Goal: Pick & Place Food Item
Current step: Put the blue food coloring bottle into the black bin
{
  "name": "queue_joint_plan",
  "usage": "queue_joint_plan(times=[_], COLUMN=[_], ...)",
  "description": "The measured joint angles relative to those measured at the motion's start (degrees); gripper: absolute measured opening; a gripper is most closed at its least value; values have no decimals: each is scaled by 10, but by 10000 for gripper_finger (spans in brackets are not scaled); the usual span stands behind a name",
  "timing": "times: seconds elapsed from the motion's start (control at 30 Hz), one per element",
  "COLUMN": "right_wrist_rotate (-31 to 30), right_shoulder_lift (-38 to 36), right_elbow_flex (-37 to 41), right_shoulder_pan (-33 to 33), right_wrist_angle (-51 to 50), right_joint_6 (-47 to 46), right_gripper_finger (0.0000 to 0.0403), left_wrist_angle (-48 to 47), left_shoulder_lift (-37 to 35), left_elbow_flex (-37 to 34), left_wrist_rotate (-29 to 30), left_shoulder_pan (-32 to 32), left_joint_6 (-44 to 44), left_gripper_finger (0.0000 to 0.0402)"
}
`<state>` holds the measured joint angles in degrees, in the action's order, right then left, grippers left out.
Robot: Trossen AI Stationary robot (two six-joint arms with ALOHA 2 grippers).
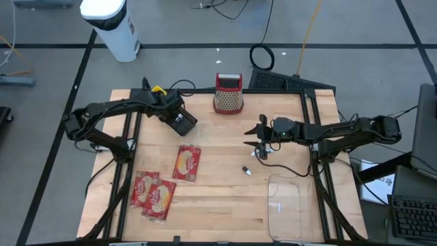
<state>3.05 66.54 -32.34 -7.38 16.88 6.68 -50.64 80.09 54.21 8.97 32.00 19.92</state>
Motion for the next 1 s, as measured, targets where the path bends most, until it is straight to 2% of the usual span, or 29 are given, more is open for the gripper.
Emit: queue_joint_plan(times=[0.47,1.0], right_wrist_rotate=[0,0], right_shoulder_lift=[0,0], right_elbow_flex=[0,0], right_shoulder_pan=[0,0], right_wrist_angle=[0,0], right_joint_6=[0,0], right_gripper_finger=[166,167], left_wrist_angle=[76,91], left_shoulder_lift=[0,0], left_elbow_flex=[-51,-59], left_wrist_rotate=[-20,-25], left_shoulder_pan=[31,32], left_joint_6=[-3,4], left_gripper_finger=[63,62])
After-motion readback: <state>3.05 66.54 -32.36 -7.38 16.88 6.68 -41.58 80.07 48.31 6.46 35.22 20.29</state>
